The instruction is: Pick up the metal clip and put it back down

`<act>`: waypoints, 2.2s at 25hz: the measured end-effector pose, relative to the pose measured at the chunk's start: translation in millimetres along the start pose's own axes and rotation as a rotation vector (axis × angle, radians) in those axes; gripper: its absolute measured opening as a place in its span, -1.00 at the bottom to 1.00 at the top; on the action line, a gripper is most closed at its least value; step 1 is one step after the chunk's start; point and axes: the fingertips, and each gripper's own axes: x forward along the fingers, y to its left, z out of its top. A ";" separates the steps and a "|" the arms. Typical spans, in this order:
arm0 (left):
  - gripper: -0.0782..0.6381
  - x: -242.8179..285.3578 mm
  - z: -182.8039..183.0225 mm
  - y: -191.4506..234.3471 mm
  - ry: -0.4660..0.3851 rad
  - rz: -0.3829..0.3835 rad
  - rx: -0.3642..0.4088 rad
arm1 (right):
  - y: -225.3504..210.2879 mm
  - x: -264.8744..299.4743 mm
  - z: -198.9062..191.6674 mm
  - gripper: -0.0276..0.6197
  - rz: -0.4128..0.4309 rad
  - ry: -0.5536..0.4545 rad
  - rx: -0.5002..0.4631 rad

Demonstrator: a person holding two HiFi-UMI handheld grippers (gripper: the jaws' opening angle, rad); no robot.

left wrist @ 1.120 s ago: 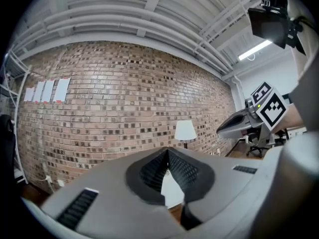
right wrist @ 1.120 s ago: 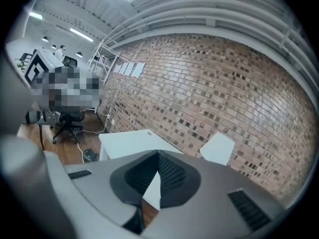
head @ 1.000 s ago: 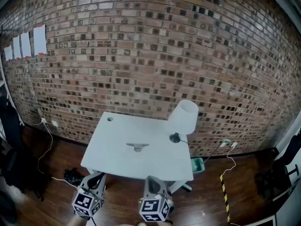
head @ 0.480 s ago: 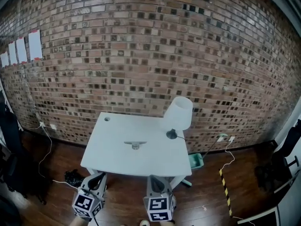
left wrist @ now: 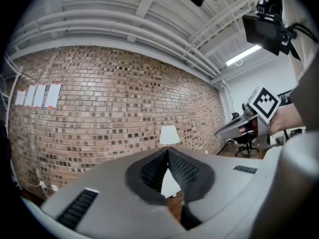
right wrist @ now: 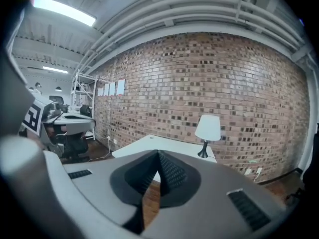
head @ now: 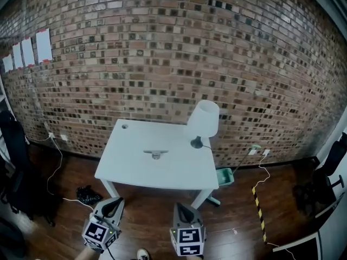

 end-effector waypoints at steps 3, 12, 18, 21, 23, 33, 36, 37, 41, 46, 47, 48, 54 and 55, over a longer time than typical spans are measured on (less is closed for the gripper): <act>-0.76 -27.1 10.6 -17.1 0.005 0.027 0.012 | 8.9 -27.0 0.1 -0.92 0.036 -0.027 0.013; -0.76 -87.0 7.3 -116.7 0.033 0.094 -0.042 | -8.7 -136.1 -25.0 -0.92 0.121 -0.132 -0.006; -0.76 -130.9 7.7 -184.2 0.072 0.090 -0.034 | -10.9 -194.9 -48.9 -0.92 0.146 -0.136 0.012; -0.76 -144.6 14.0 -197.7 0.066 0.101 -0.037 | -6.1 -214.5 -52.6 -0.92 0.161 -0.136 0.006; -0.76 -153.2 16.7 -205.0 0.059 0.093 -0.029 | -3.4 -224.8 -54.2 -0.92 0.166 -0.145 0.033; -0.76 -174.0 35.2 -202.8 0.021 0.074 -0.056 | 28.2 -254.1 -30.7 -0.92 0.138 -0.197 -0.003; -0.76 -176.8 32.1 -208.0 0.022 0.052 -0.054 | 34.1 -258.6 -32.3 -0.93 0.130 -0.197 -0.012; -0.76 -176.6 32.3 -208.5 0.021 0.047 -0.051 | 35.1 -258.2 -32.9 -0.93 0.128 -0.194 -0.021; -0.76 -174.5 34.3 -205.1 0.007 0.035 -0.050 | 36.1 -256.9 -34.1 -0.93 0.119 -0.185 -0.025; -0.76 -171.0 38.7 -197.8 -0.007 0.016 -0.041 | 35.0 -252.9 -30.4 -0.93 0.104 -0.178 -0.026; -0.76 -170.4 36.0 -196.6 -0.005 0.014 -0.037 | 35.4 -250.9 -32.5 -0.93 0.103 -0.175 -0.027; -0.76 -169.7 33.1 -195.7 -0.001 0.011 -0.035 | 35.7 -248.9 -34.6 -0.93 0.102 -0.171 -0.029; -0.76 -163.8 29.5 -184.9 0.008 0.007 -0.029 | 35.6 -238.4 -28.7 -0.93 0.103 -0.168 -0.053; -0.76 -162.3 30.2 -182.5 0.008 0.006 -0.027 | 35.7 -236.3 -26.3 -0.93 0.103 -0.170 -0.057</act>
